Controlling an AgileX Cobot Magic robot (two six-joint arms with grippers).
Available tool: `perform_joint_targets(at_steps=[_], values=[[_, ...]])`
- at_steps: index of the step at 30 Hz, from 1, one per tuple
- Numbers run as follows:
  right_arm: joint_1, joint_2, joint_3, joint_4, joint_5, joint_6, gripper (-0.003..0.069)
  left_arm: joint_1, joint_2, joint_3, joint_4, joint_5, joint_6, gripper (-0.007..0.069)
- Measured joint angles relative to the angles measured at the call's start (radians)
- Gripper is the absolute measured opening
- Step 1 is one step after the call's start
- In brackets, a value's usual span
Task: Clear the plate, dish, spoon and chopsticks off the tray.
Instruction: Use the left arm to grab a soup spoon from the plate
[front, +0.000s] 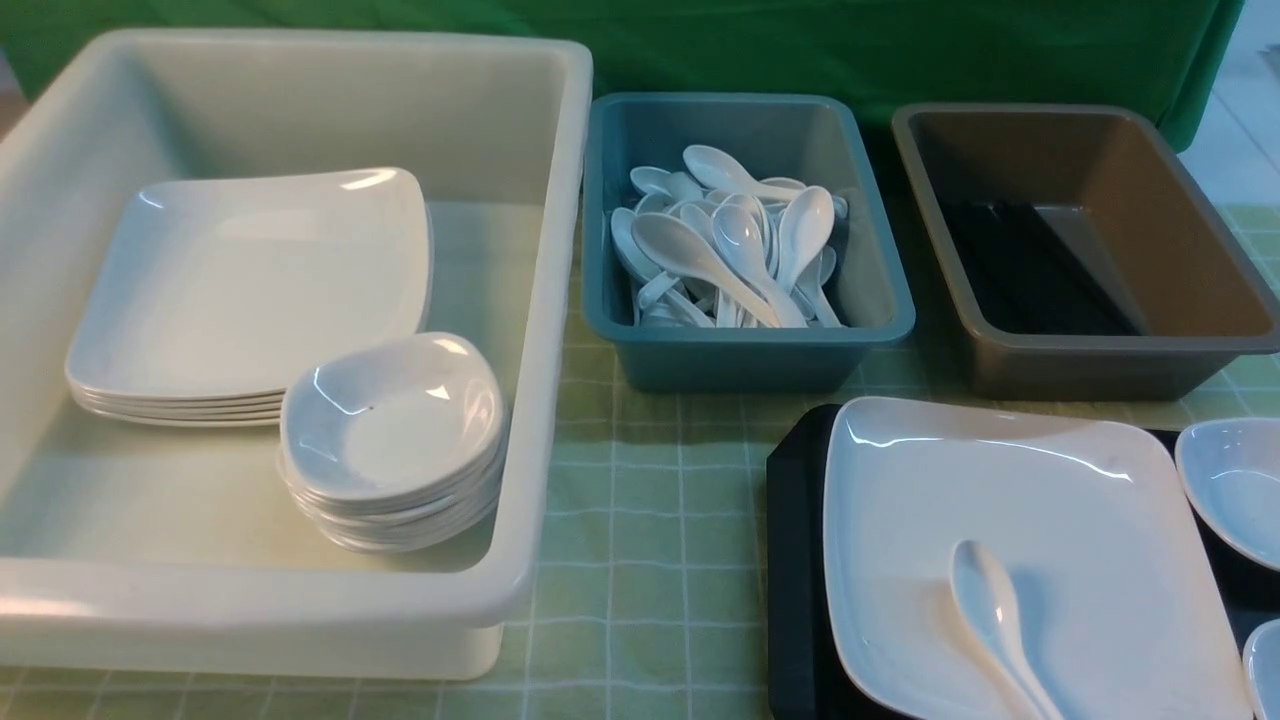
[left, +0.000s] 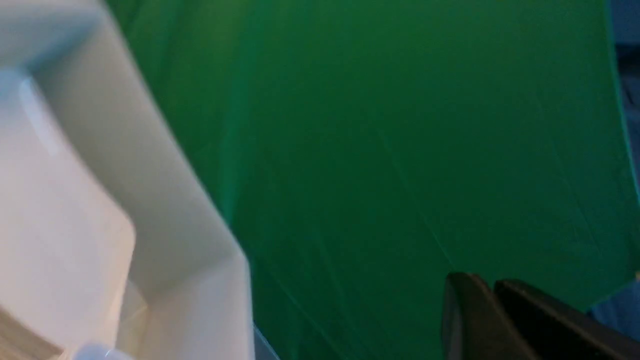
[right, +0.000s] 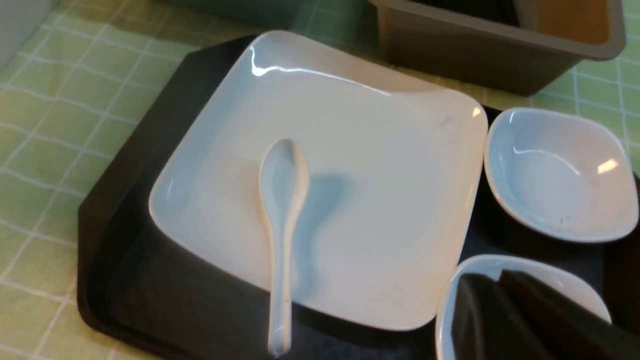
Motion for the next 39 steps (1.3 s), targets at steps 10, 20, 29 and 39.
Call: perform_joint_targets(at_steps=[10, 20, 29, 39], values=[[0.000, 0.000, 0.000, 0.000, -0.010, 0.012, 0.0065, -0.015, 0.808, -0.600, -0.179, 0.924, 0.554, -0.0011], [0.000, 0.000, 0.006, 0.000, -0.009, 0.015, 0.0078, -0.335, 1.296, -0.680, -0.425, 0.894, 0.650, -0.0011], [0.036, 0.000, 0.007, 0.000, -0.040, 0.015, 0.0094, -0.835, 1.623, -1.060, 0.062, 0.825, 0.084, 0.0028], [0.088, 0.000, 0.007, 0.000, -0.042, 0.017, 0.0114, -0.992, 2.003, -1.466, 0.112, 0.873, -0.078, 0.0284]])
